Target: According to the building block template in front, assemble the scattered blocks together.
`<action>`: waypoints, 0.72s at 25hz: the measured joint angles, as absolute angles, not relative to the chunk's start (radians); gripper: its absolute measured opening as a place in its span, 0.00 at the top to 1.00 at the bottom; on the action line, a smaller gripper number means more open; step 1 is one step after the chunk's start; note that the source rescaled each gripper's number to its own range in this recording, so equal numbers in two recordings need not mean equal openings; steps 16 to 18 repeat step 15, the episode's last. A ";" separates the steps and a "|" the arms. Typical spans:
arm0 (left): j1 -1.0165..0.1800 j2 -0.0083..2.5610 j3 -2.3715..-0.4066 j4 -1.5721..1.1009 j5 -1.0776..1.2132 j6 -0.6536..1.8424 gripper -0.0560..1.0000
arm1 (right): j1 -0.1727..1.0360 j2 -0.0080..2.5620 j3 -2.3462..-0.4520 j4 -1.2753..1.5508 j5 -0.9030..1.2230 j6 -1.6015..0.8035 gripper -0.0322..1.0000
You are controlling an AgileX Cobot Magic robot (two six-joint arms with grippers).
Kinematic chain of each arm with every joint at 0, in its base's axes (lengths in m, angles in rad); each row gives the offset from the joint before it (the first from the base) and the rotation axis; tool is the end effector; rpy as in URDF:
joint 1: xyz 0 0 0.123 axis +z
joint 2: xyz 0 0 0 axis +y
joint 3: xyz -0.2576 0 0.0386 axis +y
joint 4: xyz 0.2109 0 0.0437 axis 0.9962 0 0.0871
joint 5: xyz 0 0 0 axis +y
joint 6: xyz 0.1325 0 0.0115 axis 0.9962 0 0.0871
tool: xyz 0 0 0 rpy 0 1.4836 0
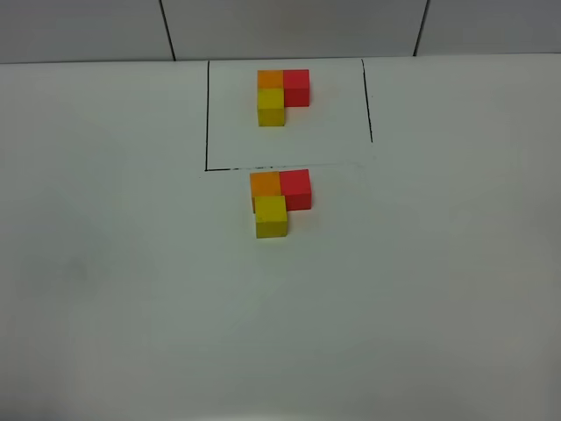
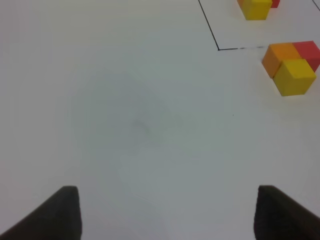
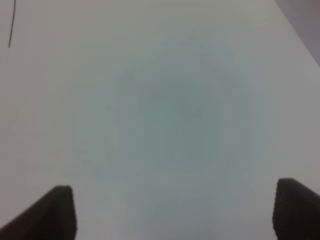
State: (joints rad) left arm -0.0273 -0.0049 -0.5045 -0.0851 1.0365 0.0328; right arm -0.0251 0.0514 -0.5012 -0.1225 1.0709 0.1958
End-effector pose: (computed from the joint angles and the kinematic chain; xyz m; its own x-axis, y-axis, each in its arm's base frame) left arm 0.0248 -0.0104 0.2450 -0.4252 0.0010 -0.9051 0.0889 0.9952 -0.0407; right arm 0.0293 -0.0150 0.2388 -0.4853 0.1479 -0.8618 0.1853 0.9806 0.0639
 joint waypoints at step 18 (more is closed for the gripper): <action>-0.027 -0.005 -0.504 -0.085 1.036 0.033 0.38 | -0.025 0.051 -0.501 -0.119 1.071 0.194 0.35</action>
